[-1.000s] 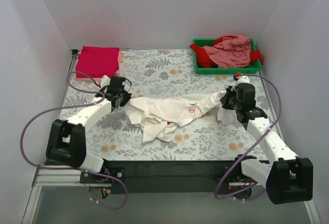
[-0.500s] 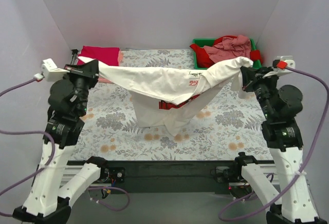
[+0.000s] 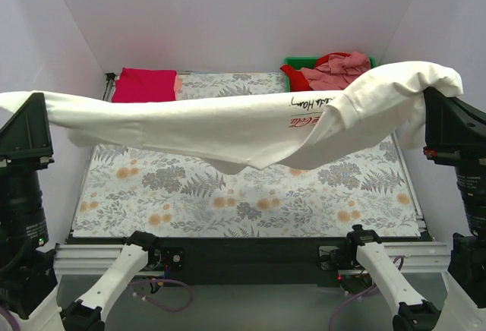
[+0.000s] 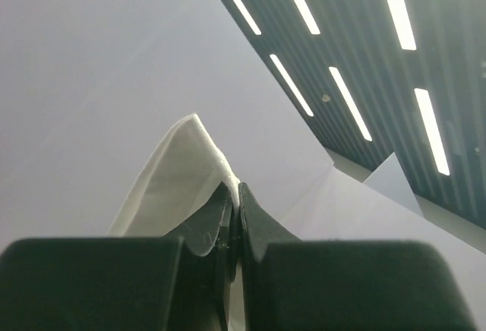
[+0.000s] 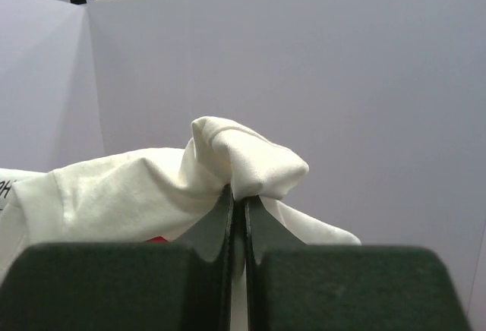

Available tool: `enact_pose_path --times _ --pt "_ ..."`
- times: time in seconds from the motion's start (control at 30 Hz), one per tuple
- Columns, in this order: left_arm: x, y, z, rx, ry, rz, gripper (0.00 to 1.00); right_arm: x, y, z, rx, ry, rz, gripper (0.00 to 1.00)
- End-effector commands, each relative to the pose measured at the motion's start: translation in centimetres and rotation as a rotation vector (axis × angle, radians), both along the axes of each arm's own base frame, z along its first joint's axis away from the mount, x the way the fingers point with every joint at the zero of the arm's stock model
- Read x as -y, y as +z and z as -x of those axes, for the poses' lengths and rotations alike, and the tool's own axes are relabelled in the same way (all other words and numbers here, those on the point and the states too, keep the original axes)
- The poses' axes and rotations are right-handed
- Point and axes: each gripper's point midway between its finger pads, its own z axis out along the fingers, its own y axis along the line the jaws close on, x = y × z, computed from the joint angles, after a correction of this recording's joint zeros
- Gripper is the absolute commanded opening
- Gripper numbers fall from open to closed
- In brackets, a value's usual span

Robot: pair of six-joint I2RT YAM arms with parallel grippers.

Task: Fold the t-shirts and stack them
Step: Flatten the tshirt out

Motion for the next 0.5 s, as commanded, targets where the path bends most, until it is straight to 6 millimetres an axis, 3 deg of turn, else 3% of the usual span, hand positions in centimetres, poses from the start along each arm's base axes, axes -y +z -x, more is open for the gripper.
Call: enact_pose_path --times 0.0,0.03,0.13,0.23,0.27,0.3,0.33,0.37,0.4,0.43,0.47 --pt "-0.3 0.1 0.4 -0.004 0.031 -0.036 0.0 0.1 1.4 -0.9 0.004 -0.013 0.001 0.01" --pt "-0.3 0.1 0.3 -0.007 0.032 -0.036 0.0 0.1 1.9 -0.7 0.016 -0.012 0.0 0.01" --pt "-0.3 -0.6 -1.4 -0.047 0.051 -0.027 0.0 -0.4 1.9 -2.5 -0.014 0.001 0.001 0.01" --pt "0.2 -2.5 -5.4 -0.139 0.079 -0.024 0.0 -1.6 0.9 -6.7 -0.087 0.035 0.018 0.01" --pt "0.3 -3.5 -6.9 -0.181 0.091 -0.023 0.0 -2.2 -0.2 -9.6 -0.136 0.046 0.028 0.01" --pt "0.7 -6.9 -11.3 -0.32 0.142 -0.039 0.0 -3.7 -2.0 -12.9 -0.203 0.105 0.045 0.01" --pt "-0.1 -7.0 -11.4 -0.325 0.176 -0.001 0.0 -3.8 -2.0 -12.9 -0.204 0.106 0.045 0.01" --pt "-0.3 -10.7 -13.7 -0.451 0.227 -0.008 0.0 -5.0 -5.3 -16.6 -0.299 0.147 0.069 0.01" --pt "-0.3 -14.0 -16.7 -0.563 0.281 -0.021 0.0 -5.6 -6.2 -18.2 -0.306 0.169 0.071 0.01" --pt "-1.7 -16.7 -17.9 -0.64 0.382 0.047 0.0 -6.4 -8.4 -20.2 -0.342 0.198 0.085 0.01" --pt "-1.8 -22.5 -19.4 -0.795 0.434 0.007 0.0 -7.5 -11.6 -23.0 -0.408 0.231 0.098 0.01"
